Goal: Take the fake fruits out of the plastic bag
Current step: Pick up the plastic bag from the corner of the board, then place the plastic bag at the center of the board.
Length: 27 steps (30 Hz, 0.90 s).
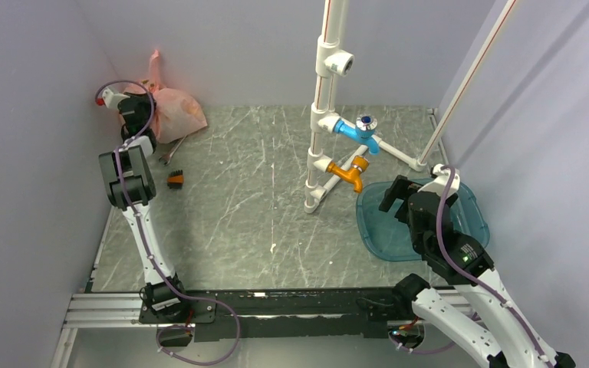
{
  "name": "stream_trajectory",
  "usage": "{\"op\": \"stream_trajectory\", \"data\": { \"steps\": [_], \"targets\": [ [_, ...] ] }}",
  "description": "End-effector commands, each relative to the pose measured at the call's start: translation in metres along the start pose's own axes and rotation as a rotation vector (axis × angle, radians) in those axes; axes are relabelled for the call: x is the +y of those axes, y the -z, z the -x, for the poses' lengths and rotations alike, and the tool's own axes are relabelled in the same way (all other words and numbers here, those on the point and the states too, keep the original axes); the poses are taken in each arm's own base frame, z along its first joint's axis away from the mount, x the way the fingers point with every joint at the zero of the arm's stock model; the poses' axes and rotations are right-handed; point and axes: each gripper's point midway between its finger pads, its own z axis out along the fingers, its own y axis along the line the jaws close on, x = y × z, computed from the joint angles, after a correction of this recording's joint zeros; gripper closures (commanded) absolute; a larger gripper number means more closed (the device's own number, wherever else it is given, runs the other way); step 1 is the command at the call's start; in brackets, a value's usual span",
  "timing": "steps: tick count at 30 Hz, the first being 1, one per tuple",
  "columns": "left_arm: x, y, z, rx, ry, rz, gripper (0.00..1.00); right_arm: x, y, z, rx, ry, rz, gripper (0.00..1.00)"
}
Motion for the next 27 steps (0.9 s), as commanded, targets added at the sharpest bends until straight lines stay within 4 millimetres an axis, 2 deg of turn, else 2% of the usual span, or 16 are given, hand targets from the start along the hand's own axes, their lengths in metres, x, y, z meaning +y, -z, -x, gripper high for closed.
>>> {"op": "stream_trajectory", "data": {
  "steps": [1,4,8,11,13,17,22,23,27],
  "targets": [
    [-0.119,0.016,0.061,-0.056,-0.045,-0.244,0.88,0.013,0.001,0.005,0.031,0.017,0.037,0.00],
    [-0.175,0.045,0.084,-0.096,-0.004,-0.338,0.97,0.013,0.002,0.001,0.084,0.024,0.010,0.00],
    [-0.249,0.090,0.100,-0.071,-0.142,-0.429,1.00,0.021,0.007,-0.003,0.116,0.035,0.072,0.00],
    [-0.266,0.119,0.091,0.020,-0.228,-0.403,1.00,0.025,0.013,0.002,0.116,0.014,0.105,0.00],
    [-0.276,0.148,0.085,0.091,-0.251,-0.430,1.00,0.026,0.020,0.008,0.115,0.002,0.123,0.00],
    [-0.279,0.214,0.054,0.273,-0.294,-0.461,1.00,0.022,0.032,0.011,0.125,-0.031,0.143,0.00],
    [-0.246,0.299,-0.003,0.513,-0.341,-0.468,1.00,0.025,0.046,0.000,0.187,-0.068,0.198,0.00],
    [-0.244,0.318,-0.009,0.542,-0.330,-0.494,1.00,0.027,0.049,-0.003,0.206,-0.068,0.214,0.00],
    [-0.216,0.372,-0.061,0.708,-0.257,-0.591,1.00,0.043,0.052,-0.036,0.333,0.003,0.319,0.00]
  ]
}}
